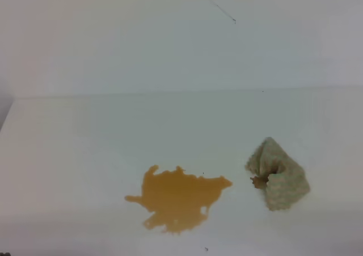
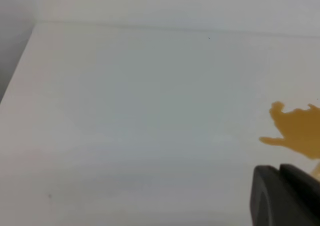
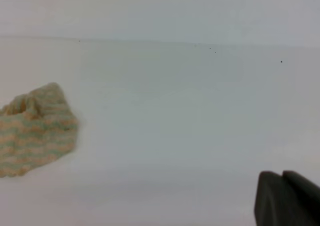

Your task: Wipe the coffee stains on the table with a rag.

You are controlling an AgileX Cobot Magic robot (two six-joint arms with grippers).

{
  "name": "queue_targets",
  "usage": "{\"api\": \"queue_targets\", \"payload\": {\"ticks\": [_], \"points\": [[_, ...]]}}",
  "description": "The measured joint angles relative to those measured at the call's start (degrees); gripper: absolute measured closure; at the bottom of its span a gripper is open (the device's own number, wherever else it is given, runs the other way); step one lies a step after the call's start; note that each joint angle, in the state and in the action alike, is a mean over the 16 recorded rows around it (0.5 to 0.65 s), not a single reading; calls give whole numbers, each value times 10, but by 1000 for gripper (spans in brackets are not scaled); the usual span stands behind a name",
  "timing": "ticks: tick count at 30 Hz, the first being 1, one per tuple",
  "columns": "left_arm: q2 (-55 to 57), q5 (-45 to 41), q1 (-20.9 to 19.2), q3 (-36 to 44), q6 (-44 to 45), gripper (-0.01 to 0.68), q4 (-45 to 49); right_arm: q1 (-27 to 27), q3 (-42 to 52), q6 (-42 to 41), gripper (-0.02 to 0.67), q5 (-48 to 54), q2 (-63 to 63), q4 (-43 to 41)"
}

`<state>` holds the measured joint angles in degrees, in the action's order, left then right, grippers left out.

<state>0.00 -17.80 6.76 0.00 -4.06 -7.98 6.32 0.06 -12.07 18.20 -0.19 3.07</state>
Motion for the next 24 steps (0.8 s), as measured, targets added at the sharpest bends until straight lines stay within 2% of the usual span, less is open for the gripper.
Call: {"api": "queue_targets", "payload": {"ticks": [8,17,24], "points": [[0,1,0,0,0,675,0,0,0,2,652,-60,0,50],[0,1,0,0,0,675,0,0,0,4,652,-159,0,207],[0,2,0,0,0,675,-1,0,0,-22,652,-196,0,298]]}}
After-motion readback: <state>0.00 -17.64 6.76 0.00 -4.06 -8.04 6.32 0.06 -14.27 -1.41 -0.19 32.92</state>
